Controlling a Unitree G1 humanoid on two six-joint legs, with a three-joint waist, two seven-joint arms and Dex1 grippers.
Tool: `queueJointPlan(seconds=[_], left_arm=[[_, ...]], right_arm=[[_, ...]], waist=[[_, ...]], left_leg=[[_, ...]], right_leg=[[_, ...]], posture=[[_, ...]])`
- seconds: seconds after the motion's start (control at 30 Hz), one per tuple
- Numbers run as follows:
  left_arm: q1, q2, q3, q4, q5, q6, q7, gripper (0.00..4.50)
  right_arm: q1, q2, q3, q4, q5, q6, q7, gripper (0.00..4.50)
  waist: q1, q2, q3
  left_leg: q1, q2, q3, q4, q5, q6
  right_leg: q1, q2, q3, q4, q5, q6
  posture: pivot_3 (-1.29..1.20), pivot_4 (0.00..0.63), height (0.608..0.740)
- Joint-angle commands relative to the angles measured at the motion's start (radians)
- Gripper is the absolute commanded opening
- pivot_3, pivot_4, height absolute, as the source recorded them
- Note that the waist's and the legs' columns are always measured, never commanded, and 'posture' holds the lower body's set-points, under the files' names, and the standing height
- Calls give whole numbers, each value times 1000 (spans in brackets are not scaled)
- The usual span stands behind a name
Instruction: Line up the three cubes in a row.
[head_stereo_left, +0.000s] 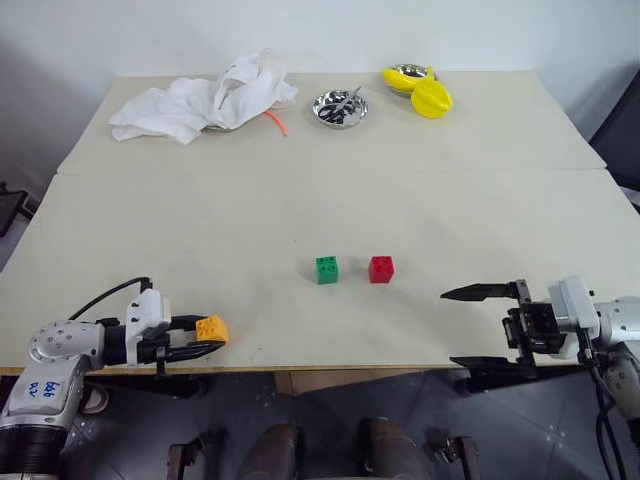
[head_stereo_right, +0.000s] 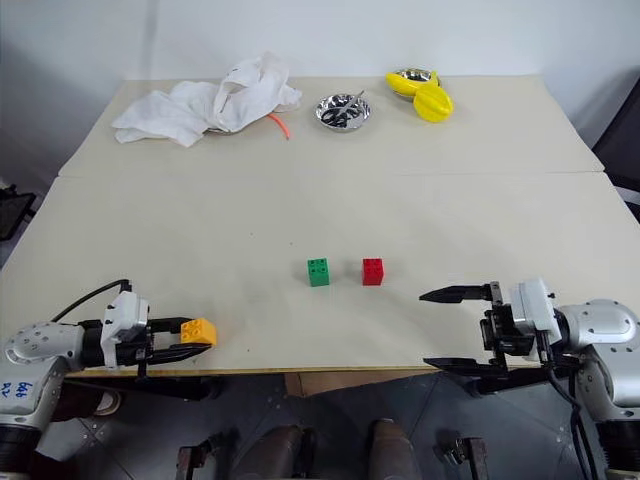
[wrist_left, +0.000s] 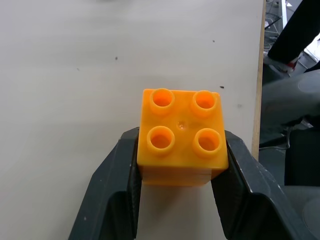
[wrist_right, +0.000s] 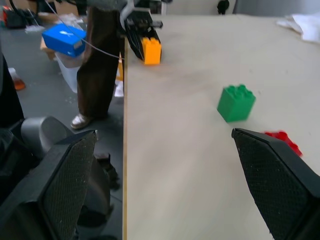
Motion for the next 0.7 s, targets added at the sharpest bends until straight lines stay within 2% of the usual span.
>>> queueJointPlan(seconds=[0.03, 0.2, 0.3, 0.43, 0.53, 0.7], left_arm=[[-118, -11, -16, -9, -41, 36, -21, 1540], [-408, -56, -146, 188, 49, 11, -92, 1540], [-574, -116, -232, 390, 147, -76, -123, 1540], [-755, -216, -287, 671, 231, -175, -135, 1540], [-832, -261, -315, 818, 280, -237, -153, 1540], [-872, -270, -323, 962, 337, -309, -164, 1540]], right_arm=[[6, -26, -107, 22, -8, -18, -35, 4500], [76, -50, -187, 44, -27, -31, -20, 4500], [89, -48, -193, 32, -35, -27, -32, 4500], [107, -37, -201, -15, -28, -8, -68, 4500], [144, -20, -203, -62, -27, 1, -94, 4500], [197, -4, -224, -124, -18, 16, -123, 4500]], waist=[[3, 0, 0], [8, 0, 0], [1, 0, 0], [-7, -2, 1], [-4, -3, 2], [-1, -4, 2]], left_leg=[[0, 0, 0, 1, 0, 0], [-1, -1, -1, 4, 0, 0], [-1, -1, 1, 5, 0, 0], [-1, -1, 4, 6, 0, 1], [-2, -1, 4, 7, 0, 1], [-2, -2, 4, 9, 0, 1]], right_leg=[[0, 0, 0, 0, 0, 0], [1, 0, -2, 2, 0, 1], [0, 1, -6, 3, 0, 1], [-1, 4, -7, 9, 1, 2], [-2, 5, -7, 10, 1, 2], [-2, 5, -7, 10, 1, 3]], posture=[[0, 150, 740], [0, 150, 740], [0, 150, 740], [0, 150, 740], [0, 150, 740], [0, 150, 740]])
